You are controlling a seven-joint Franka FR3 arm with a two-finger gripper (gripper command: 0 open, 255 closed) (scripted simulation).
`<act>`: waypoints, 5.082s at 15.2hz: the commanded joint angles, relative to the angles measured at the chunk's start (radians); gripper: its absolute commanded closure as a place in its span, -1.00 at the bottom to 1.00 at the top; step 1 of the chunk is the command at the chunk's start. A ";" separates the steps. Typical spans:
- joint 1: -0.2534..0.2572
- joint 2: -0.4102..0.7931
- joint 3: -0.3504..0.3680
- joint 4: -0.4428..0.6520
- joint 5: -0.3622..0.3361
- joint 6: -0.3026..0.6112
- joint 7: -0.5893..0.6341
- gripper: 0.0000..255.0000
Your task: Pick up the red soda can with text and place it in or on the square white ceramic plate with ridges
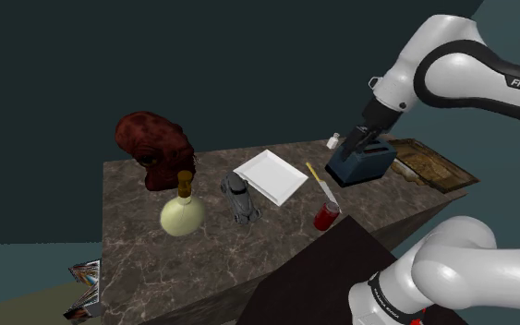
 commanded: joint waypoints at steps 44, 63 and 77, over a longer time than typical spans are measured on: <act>-0.177 0.545 -0.124 -0.459 -0.202 0.958 -0.073 1.00; -0.182 0.210 -0.099 -0.393 -0.187 0.557 -0.075 1.00; -0.063 0.764 -0.052 0.155 -0.070 0.562 -0.022 1.00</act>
